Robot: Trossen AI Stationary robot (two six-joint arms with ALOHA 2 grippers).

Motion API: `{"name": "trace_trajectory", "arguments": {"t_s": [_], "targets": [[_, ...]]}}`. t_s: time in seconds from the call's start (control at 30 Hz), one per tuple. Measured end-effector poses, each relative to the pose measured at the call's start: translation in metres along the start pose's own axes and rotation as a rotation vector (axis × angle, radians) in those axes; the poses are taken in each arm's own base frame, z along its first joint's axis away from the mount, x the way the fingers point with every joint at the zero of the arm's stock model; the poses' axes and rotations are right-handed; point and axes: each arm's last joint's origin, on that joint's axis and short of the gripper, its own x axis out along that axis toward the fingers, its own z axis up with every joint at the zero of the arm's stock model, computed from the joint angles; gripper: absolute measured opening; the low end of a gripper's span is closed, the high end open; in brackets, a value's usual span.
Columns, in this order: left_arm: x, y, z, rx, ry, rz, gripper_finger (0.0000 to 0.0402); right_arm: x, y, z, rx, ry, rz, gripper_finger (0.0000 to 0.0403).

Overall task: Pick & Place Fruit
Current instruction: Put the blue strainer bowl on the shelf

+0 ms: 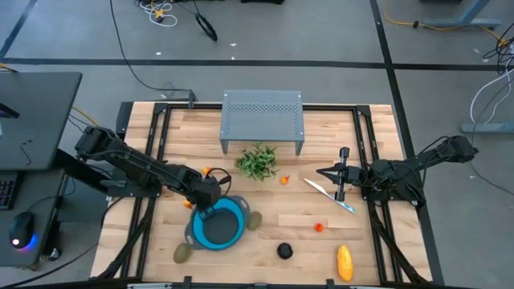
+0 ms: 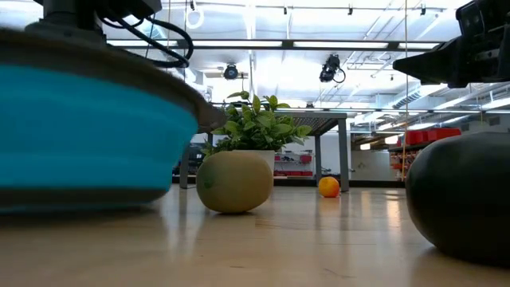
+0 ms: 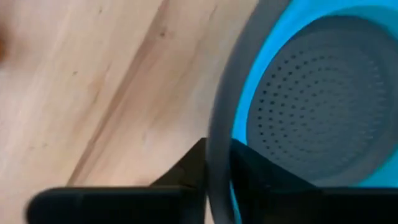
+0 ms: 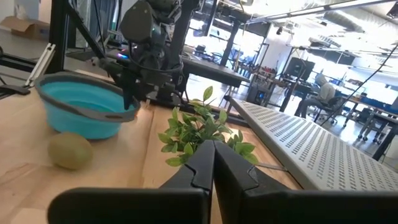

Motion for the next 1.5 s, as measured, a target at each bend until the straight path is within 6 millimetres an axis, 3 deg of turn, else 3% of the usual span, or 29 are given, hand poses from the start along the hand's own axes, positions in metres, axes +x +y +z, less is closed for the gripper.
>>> {"name": "trace_trajectory", "arguments": {"t_s": [0.1, 0.4, 0.57, 0.87, 1.03, 1.2, 1.33, 1.5], "targets": [[0.0, -0.002, 0.001, 0.001, 0.001, -0.026, 0.0024, 0.0, 0.0, 0.0, -0.007, 0.0, 0.0, 0.0017], [-0.006, -0.01, 0.006, 0.037, 0.01, -0.096, 0.0031, 0.0, 0.0, 0.0, -0.017, -0.001, 0.0, 0.0017], [-0.034, -0.015, 0.022, 0.066, -0.043, -0.145, 0.002, 0.0, 0.0, 0.0, -0.025, -0.002, 0.0, 0.0017], [-0.089, -0.002, 0.055, 0.099, -0.112, -0.109, 0.002, 0.0, 0.0, 0.0, -0.03, -0.004, -0.002, 0.0017], [-0.127, 0.014, 0.087, 0.104, -0.234, -0.12, 0.002, 0.0, 0.0, 0.0, -0.031, -0.004, -0.002, 0.0017], [-0.165, 0.044, 0.112, 0.077, -0.355, -0.063, 0.002, 0.0, 0.0, 0.0, -0.031, -0.004, -0.001, 0.0017], [-0.181, 0.078, 0.128, -0.038, -0.455, 0.027, 0.002, 0.0, 0.0, 0.0, -0.031, -0.004, -0.001, 0.0017], [-0.189, 0.114, 0.148, -0.195, -0.566, -0.002, 0.0025, 0.0, 0.0, 0.001, -0.03, -0.005, -0.002, 0.0017]]}}
